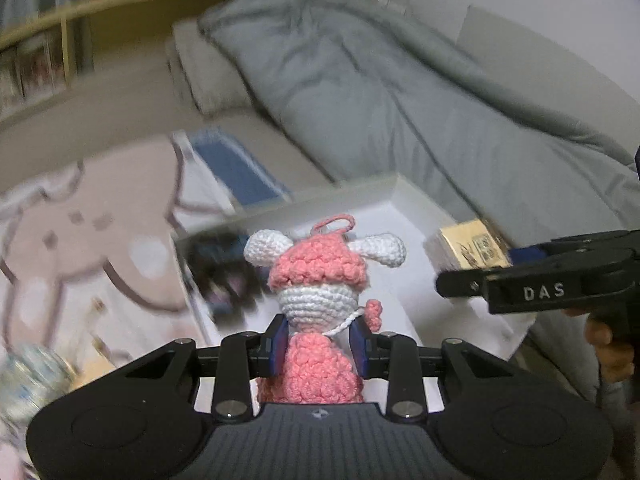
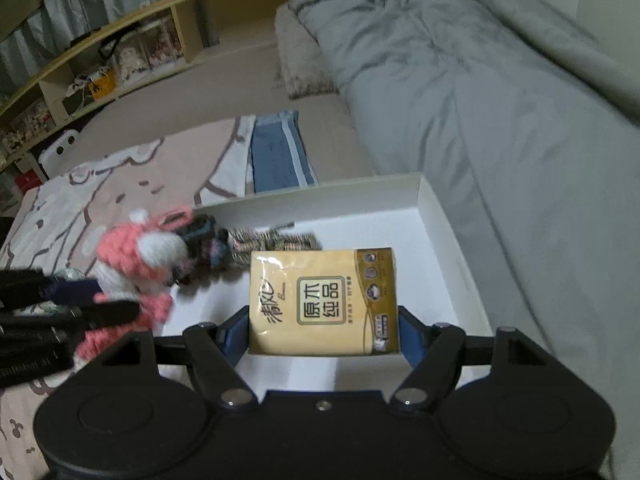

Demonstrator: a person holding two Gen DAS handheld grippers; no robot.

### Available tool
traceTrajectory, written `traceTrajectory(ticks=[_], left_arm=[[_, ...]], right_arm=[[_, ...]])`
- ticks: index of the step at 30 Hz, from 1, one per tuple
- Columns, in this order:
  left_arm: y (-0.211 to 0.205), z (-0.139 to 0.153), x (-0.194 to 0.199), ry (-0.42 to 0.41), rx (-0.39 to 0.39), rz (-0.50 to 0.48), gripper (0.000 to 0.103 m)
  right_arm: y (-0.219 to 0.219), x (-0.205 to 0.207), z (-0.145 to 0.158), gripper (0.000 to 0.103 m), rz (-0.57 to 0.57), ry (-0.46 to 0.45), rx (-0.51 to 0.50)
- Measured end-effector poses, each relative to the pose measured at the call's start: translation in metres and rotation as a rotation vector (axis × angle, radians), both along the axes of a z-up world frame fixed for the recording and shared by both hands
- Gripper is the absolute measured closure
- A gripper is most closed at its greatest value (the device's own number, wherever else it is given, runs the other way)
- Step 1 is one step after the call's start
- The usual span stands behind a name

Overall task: Organize objects
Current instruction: 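Carry the bunny and tissue pack over the white tray with both tools, then lower the bunny and tissue pack into the tray and open both tools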

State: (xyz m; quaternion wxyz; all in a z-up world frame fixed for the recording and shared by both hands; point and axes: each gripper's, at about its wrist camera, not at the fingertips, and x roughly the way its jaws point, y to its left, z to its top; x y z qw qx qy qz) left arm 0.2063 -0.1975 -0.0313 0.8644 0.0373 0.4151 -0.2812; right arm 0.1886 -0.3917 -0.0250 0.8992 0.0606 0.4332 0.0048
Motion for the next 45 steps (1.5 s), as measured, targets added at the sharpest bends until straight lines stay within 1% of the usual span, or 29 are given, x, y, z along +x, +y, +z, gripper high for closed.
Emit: traceTrajectory(ticks=[3, 5, 8, 11, 14, 16, 20, 22, 23, 24, 25, 27, 28, 32, 35, 36, 38, 40, 41, 43, 45], left_arm=[[-0.007, -0.023, 0.005, 0.068, 0.039, 0.003, 0.069], [-0.009, -0.034, 0.008, 0.066, 0.087, 0.018, 0.069], [-0.009, -0.044, 0.021, 0.073, 0.127, 0.054, 0.069], [-0.007, -0.047, 0.032, 0.078, 0.132, 0.076, 0.069], [-0.008, -0.048, 0.036, 0.046, 0.129, 0.091, 0.069], [-0.008, -0.052, 0.040, 0.046, 0.127, 0.091, 0.068], [-0.006, -0.055, 0.039, 0.039, 0.114, 0.089, 0.063], [-0.006, -0.055, 0.036, 0.041, 0.128, 0.086, 0.045], [-0.005, -0.054, 0.034, 0.035, 0.129, 0.076, 0.044], [-0.003, -0.053, 0.031, 0.029, 0.125, 0.064, 0.044], [-0.002, -0.051, 0.029, 0.029, 0.125, 0.058, 0.044], [0.001, -0.047, 0.024, 0.023, 0.121, 0.053, 0.044], [0.002, -0.044, 0.022, 0.016, 0.120, 0.056, 0.044], [0.005, -0.038, 0.017, 0.014, 0.110, 0.059, 0.046], [0.003, -0.036, 0.012, 0.020, 0.122, 0.046, 0.057], [0.003, -0.037, 0.012, 0.028, 0.124, 0.043, 0.063], [0.002, -0.039, 0.010, 0.039, 0.128, 0.043, 0.066], [0.001, -0.042, 0.009, 0.048, 0.132, 0.041, 0.072], [0.002, -0.043, 0.008, 0.049, 0.130, 0.044, 0.072], [0.003, -0.044, 0.009, 0.054, 0.124, 0.055, 0.072], [0.005, -0.044, 0.011, 0.064, 0.114, 0.067, 0.073]], right_arm=[[0.001, 0.008, -0.014, 0.029, -0.002, 0.030, 0.001], [0.003, 0.012, -0.021, 0.029, 0.000, 0.045, 0.001], [0.008, 0.020, -0.029, 0.029, 0.015, 0.055, -0.003], [0.013, 0.029, -0.035, 0.029, 0.030, 0.058, -0.006], [0.019, 0.041, -0.041, 0.029, 0.043, 0.070, -0.011], [0.024, 0.047, -0.044, 0.029, 0.054, 0.076, -0.013], [0.029, 0.056, -0.047, 0.029, 0.075, 0.080, 0.018], [0.028, 0.057, -0.048, 0.028, 0.099, 0.073, 0.081], [0.027, 0.056, -0.048, 0.022, 0.103, 0.073, 0.107], [0.026, 0.054, -0.047, 0.012, 0.094, 0.071, 0.121], [0.024, 0.053, -0.046, 0.011, 0.084, 0.061, 0.126], [0.021, 0.050, -0.044, 0.012, 0.074, 0.048, 0.128], [0.018, 0.048, -0.043, 0.014, 0.067, 0.048, 0.127], [0.012, 0.046, -0.043, 0.025, 0.047, 0.073, 0.134], [0.012, 0.045, -0.046, 0.033, 0.041, 0.090, 0.127], [0.012, 0.045, -0.048, 0.035, 0.038, 0.089, 0.128], [0.014, 0.048, -0.052, 0.036, 0.029, 0.084, 0.130], [0.016, 0.050, -0.057, 0.036, 0.018, 0.065, 0.132], [0.017, 0.051, -0.061, 0.036, 0.018, 0.060, 0.134], [0.020, 0.052, -0.067, 0.036, 0.035, 0.080, 0.132], [0.027, 0.049, -0.071, 0.041, 0.069, 0.112, 0.096]])
